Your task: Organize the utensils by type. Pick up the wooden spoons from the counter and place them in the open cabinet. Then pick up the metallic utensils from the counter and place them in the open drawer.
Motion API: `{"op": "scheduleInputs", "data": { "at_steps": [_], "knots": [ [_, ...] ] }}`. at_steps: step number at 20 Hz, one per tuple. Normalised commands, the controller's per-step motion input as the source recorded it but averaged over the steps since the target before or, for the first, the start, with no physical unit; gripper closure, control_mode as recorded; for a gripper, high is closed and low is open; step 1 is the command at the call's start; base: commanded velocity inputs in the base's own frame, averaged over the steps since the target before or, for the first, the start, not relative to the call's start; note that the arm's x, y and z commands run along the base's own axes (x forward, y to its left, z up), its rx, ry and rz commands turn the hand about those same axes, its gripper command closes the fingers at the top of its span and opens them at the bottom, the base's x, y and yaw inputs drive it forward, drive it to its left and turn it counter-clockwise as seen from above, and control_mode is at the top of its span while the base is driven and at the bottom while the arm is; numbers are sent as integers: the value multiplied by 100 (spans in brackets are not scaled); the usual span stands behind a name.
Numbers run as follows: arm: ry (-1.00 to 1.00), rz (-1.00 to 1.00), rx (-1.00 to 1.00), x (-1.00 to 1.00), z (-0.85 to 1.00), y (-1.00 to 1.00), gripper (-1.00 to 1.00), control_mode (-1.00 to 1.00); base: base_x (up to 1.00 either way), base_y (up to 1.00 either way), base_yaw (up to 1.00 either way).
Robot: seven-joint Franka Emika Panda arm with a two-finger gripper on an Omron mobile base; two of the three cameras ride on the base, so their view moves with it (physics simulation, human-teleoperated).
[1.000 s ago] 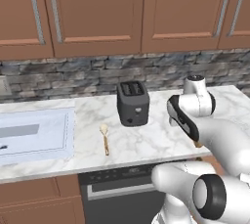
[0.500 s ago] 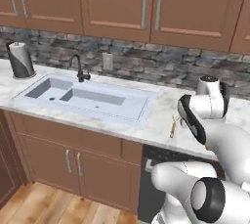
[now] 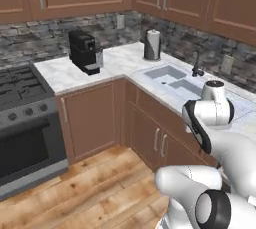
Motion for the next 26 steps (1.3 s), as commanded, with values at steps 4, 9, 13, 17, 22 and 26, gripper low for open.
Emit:
{"op": "scheduleInputs", "data": {
  "at_steps": [4, 9, 13, 17, 22, 26],
  "knots": [
    [0, 0, 0, 0, 0, 0, 100, 100, -4, 19, 100],
    [0, 0, 0, 0, 0, 0, 100, 100, 3, 8, 98],
    [0, 0, 0, 0, 0, 0, 100, 100, 54, 0, 43],
    [0, 0, 0, 0, 0, 0, 100, 100, 75, 3, 3],
    [0, 0, 0, 0, 0, 0, 100, 100, 88, 6, 13],
    [0, 0, 0, 0, 0, 0, 100, 100, 82, 45, 0]
  ]
}}
